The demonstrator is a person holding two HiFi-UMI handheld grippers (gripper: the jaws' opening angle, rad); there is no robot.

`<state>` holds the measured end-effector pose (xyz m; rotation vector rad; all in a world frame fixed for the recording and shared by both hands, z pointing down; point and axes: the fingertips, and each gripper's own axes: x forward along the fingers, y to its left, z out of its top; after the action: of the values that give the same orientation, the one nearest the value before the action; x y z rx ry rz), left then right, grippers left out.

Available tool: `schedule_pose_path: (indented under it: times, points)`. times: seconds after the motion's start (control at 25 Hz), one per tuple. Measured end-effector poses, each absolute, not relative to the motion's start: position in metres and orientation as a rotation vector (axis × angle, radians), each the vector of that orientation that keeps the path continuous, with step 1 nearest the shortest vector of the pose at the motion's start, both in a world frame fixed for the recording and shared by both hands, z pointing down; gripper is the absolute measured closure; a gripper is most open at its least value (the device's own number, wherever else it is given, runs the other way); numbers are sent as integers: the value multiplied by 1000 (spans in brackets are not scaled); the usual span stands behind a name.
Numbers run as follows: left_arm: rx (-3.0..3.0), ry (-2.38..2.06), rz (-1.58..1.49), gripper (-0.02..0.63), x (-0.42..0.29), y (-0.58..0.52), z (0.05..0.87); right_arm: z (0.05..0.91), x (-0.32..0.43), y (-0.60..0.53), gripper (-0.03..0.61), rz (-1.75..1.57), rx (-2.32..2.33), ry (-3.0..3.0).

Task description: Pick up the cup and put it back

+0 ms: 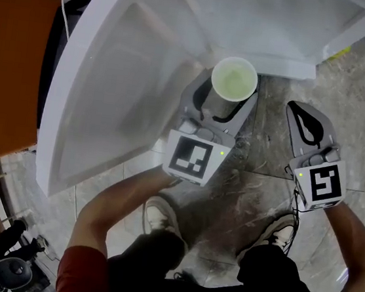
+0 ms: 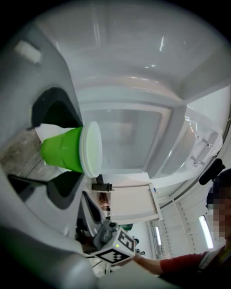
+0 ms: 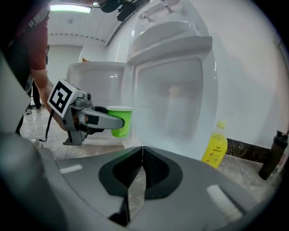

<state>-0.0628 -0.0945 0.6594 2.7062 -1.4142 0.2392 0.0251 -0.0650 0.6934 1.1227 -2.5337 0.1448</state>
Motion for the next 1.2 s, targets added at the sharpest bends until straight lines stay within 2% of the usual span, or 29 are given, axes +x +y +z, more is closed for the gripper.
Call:
schedule_pose_path:
  times: [0.56, 1.2]
  points:
    - [2702, -1337, 318, 318, -85, -34, 691, 706, 5, -41, 577, 197, 1040, -2517]
    - [2726, -1296, 353, 319, -77, -20, 704, 716, 5, -35, 577, 210, 1015, -2493]
